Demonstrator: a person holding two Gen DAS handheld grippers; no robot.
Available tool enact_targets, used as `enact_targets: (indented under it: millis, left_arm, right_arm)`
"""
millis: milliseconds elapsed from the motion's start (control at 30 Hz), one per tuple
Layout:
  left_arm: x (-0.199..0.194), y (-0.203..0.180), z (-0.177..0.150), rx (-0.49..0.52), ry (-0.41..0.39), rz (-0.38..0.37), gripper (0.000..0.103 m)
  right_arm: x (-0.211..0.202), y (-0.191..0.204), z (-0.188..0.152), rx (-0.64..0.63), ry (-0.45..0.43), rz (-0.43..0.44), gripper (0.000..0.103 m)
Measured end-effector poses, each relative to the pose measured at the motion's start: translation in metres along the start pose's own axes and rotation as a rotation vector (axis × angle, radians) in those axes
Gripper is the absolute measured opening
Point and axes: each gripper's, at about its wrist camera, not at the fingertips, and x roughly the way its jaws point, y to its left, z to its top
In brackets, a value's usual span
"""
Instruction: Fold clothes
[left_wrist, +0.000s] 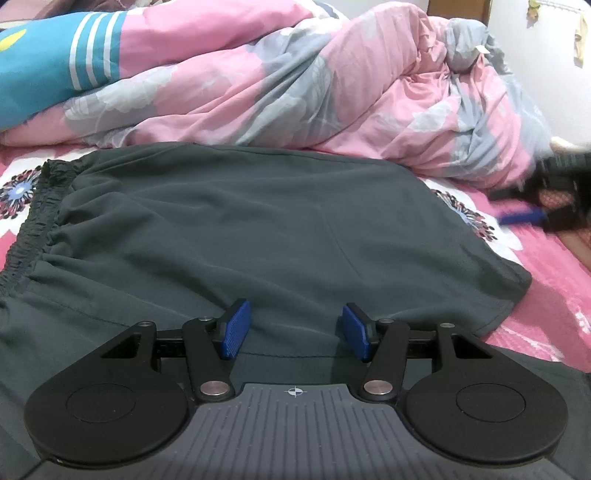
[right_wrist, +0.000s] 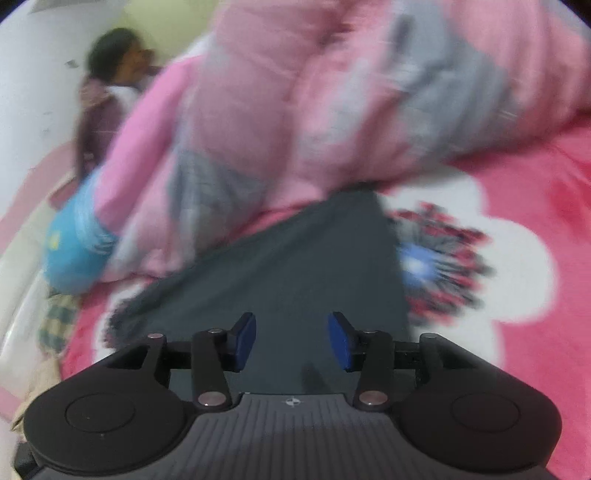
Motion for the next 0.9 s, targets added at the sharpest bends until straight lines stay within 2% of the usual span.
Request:
enact_targets:
  millis: [33,100,167,200,233,300,400,500,567,633,667,700,733,833,900]
  left_arm:
    - [-0.001,0.001,0.0,-0.003,0.002,-0.003,0.055]
    - [-0.002,0.001,0.001,-0.01,0.005,-0.012,0.055]
    - [-0.004,0.002,0.0,-0.013,0.008,-0.017,0.055]
    - [-0.005,0.002,-0.001,-0.011,0.009,-0.018,0.055]
    - [-0.005,0.002,-0.002,-0.009,0.009,-0.017,0.055]
    - [-0.007,0.001,-0.003,-0.007,0.01,-0.016,0.055]
    - [-0.011,0.003,-0.004,-0.017,0.012,-0.027,0.055]
    - [-0.02,0.009,-0.005,-0.031,0.006,-0.041,0.055]
    - [-0.026,0.014,-0.006,-0.039,0.0,-0.043,0.055]
    - [-0.032,0.022,-0.006,-0.057,-0.004,-0.041,0.055]
    - [-0.035,0.027,-0.006,-0.07,-0.008,-0.039,0.055]
    - [-0.039,0.032,-0.006,-0.084,-0.013,-0.036,0.055]
    - [-0.042,0.037,-0.005,-0.098,-0.019,-0.032,0.055]
    - [-0.051,0.052,-0.002,-0.15,-0.047,-0.001,0.055]
    - [-0.053,0.062,0.0,-0.191,-0.06,0.056,0.055]
  right_arm:
    - [-0.001,-0.01,-0.006,0.003,0.014,-0.036,0.058]
    - [-0.002,-0.029,-0.017,0.01,0.051,-0.099,0.058]
    - [-0.002,-0.039,-0.028,0.006,0.071,-0.109,0.051]
    - [-0.005,-0.038,-0.033,-0.022,0.053,-0.114,0.041]
    - [-0.006,-0.034,-0.035,-0.057,0.048,-0.126,0.02]
    - [-0.005,-0.024,-0.039,-0.118,0.06,-0.127,0.003]
    - [-0.006,-0.006,-0.043,-0.228,0.052,-0.17,0.001]
    - [-0.011,0.0,-0.039,-0.257,0.007,-0.239,0.001]
    - [-0.007,-0.002,-0.04,-0.29,0.008,-0.298,0.001]
    - [-0.004,-0.001,-0.039,-0.309,0.018,-0.351,0.007]
    - [-0.006,0.001,-0.038,-0.305,0.007,-0.366,0.011]
    - [-0.008,0.003,-0.036,-0.302,-0.004,-0.381,0.02]
    - [-0.01,0.005,-0.035,-0.298,-0.015,-0.396,0.022]
    - [0.017,0.053,-0.03,-0.387,-0.004,-0.278,0.022]
    - [0.037,0.086,-0.027,-0.449,0.005,-0.194,0.023]
